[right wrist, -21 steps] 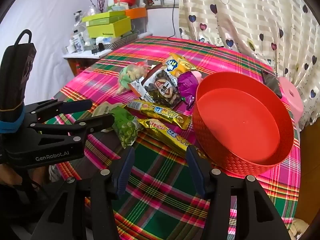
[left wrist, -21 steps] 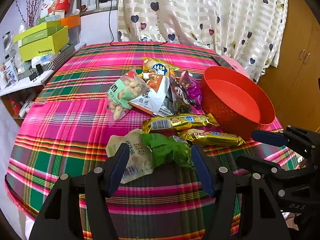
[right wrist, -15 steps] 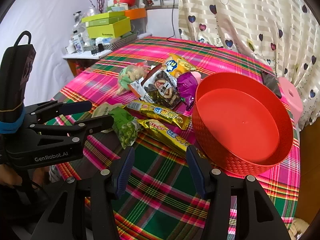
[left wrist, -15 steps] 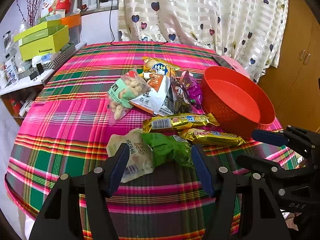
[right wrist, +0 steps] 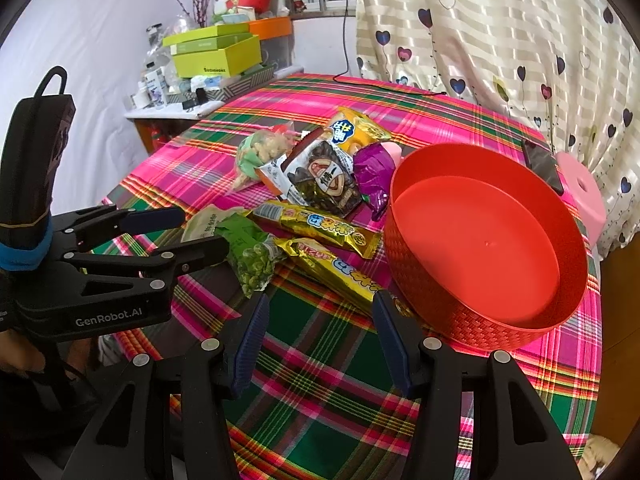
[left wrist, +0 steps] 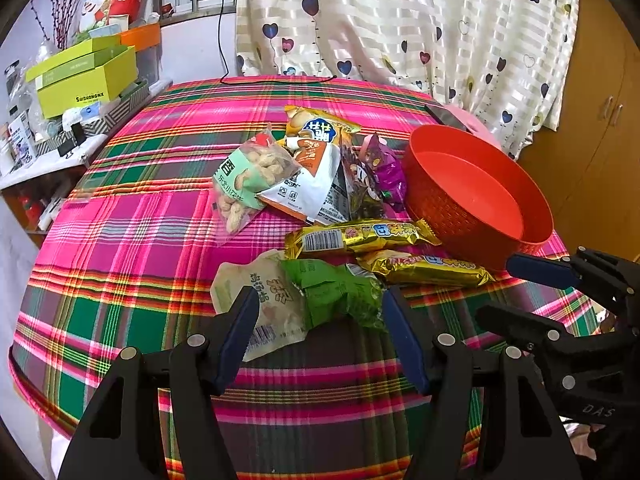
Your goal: Organize snacks
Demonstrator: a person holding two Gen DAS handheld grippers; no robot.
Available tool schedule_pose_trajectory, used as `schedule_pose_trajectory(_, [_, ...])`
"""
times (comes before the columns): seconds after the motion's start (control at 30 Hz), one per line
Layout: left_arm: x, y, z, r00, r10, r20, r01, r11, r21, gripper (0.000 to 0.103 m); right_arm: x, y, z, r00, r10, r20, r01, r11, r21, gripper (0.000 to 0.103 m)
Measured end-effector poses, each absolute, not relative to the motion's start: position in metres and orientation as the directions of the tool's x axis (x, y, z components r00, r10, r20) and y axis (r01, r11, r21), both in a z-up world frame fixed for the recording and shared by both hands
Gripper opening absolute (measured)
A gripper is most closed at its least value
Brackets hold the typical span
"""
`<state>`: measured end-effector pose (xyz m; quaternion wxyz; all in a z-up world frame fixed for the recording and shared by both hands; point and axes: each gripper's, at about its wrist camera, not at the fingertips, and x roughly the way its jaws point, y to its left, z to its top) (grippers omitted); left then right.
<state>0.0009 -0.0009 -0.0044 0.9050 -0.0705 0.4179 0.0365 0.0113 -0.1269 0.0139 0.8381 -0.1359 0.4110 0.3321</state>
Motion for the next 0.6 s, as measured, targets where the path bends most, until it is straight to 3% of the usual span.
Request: schedule_pose_trajectory(0.6, [0.0001, 0.0027, -0.0040, 0.661, -0.009, -0.751, -0.132, 0.983, -0.127, 0.065, 0.0129, -0.1294, 0.0151, 0.442, 0.448, -0.777, -0.667, 0.744, 0.050, 0.053])
